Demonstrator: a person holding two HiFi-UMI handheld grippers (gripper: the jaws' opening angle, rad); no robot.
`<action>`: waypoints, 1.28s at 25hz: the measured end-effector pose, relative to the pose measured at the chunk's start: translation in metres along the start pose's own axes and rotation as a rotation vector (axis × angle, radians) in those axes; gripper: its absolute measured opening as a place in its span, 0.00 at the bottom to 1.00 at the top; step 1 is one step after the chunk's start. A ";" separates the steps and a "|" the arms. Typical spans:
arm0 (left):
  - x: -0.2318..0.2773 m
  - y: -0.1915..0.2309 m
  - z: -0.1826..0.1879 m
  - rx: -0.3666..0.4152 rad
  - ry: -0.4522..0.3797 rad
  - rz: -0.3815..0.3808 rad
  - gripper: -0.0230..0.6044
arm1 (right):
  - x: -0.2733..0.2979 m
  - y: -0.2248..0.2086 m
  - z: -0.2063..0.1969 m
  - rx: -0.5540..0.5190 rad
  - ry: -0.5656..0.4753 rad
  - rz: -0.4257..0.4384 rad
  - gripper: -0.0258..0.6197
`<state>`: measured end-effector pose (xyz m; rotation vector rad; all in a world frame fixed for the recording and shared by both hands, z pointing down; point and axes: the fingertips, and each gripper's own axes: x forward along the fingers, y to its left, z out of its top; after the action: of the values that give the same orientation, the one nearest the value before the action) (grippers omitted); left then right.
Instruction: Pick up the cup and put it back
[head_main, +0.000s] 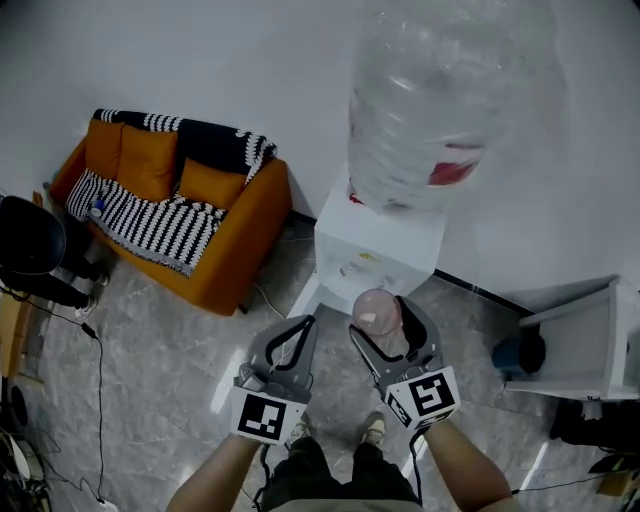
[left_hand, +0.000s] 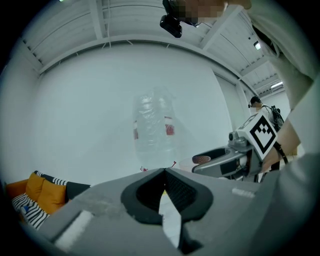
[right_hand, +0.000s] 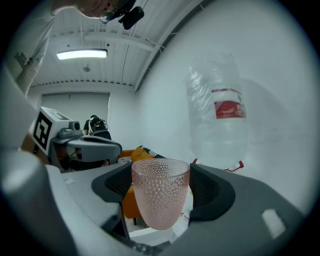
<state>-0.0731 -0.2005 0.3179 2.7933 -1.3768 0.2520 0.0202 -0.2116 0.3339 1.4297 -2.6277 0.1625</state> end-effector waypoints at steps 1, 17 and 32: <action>0.004 0.001 -0.010 -0.009 0.009 -0.001 0.04 | 0.007 -0.001 -0.011 0.003 0.007 -0.001 0.60; 0.067 0.024 -0.173 -0.054 0.159 -0.057 0.04 | 0.093 -0.036 -0.194 0.137 0.197 -0.039 0.60; 0.105 0.038 -0.295 -0.162 0.249 -0.036 0.04 | 0.185 -0.062 -0.355 0.142 0.343 -0.079 0.60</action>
<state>-0.0807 -0.2813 0.6234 2.5508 -1.2312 0.4482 0.0002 -0.3395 0.7178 1.3992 -2.3179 0.5434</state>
